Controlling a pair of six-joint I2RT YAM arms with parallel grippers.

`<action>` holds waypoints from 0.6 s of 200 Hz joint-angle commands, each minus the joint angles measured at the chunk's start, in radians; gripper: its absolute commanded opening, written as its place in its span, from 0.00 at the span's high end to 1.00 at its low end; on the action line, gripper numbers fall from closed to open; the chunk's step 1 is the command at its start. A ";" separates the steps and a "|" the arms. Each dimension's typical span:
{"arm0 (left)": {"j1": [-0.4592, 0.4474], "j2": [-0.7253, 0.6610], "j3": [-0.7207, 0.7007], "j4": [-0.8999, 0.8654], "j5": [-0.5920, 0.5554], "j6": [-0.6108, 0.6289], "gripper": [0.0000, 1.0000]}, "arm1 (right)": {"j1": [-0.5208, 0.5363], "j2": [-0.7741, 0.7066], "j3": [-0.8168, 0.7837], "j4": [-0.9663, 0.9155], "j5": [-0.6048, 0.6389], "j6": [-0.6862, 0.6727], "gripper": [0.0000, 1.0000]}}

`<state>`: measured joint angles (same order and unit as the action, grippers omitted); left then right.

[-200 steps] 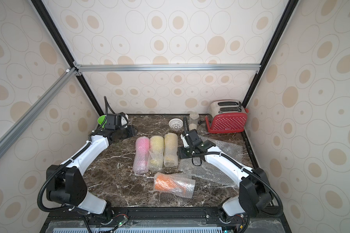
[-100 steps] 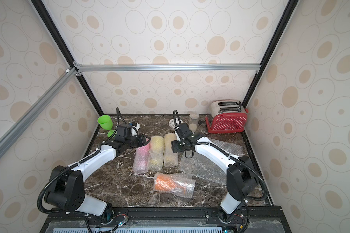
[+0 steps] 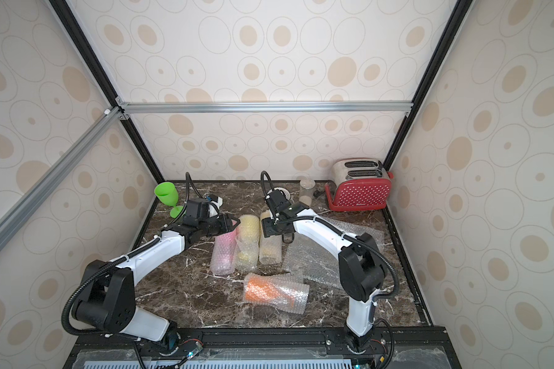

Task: Unpack wine glasses from bubble wrap
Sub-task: Adjust the bubble wrap at the center of the board.

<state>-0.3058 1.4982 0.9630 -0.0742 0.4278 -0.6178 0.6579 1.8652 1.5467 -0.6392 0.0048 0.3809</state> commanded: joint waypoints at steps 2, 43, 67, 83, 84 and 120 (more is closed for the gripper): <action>-0.006 0.002 -0.002 0.024 0.011 -0.009 0.50 | 0.021 0.062 0.063 -0.055 0.044 0.004 0.33; -0.006 -0.005 -0.015 0.026 0.012 -0.011 0.51 | 0.031 0.139 0.115 -0.077 0.078 0.006 0.35; -0.006 -0.010 -0.018 0.036 0.024 -0.021 0.51 | 0.031 0.133 0.083 -0.056 0.105 0.010 0.41; -0.009 -0.009 -0.014 0.040 0.037 -0.030 0.51 | 0.030 0.114 0.052 -0.030 0.104 0.008 0.43; -0.009 -0.009 -0.013 0.041 0.037 -0.031 0.51 | 0.031 0.113 0.050 -0.027 0.103 0.007 0.43; -0.049 0.005 0.021 0.036 0.065 -0.049 0.51 | 0.008 0.078 -0.018 0.036 0.031 0.025 0.55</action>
<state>-0.3183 1.4979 0.9447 -0.0566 0.4648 -0.6415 0.6792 1.9915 1.5745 -0.6327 0.0772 0.3847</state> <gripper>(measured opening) 0.494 0.479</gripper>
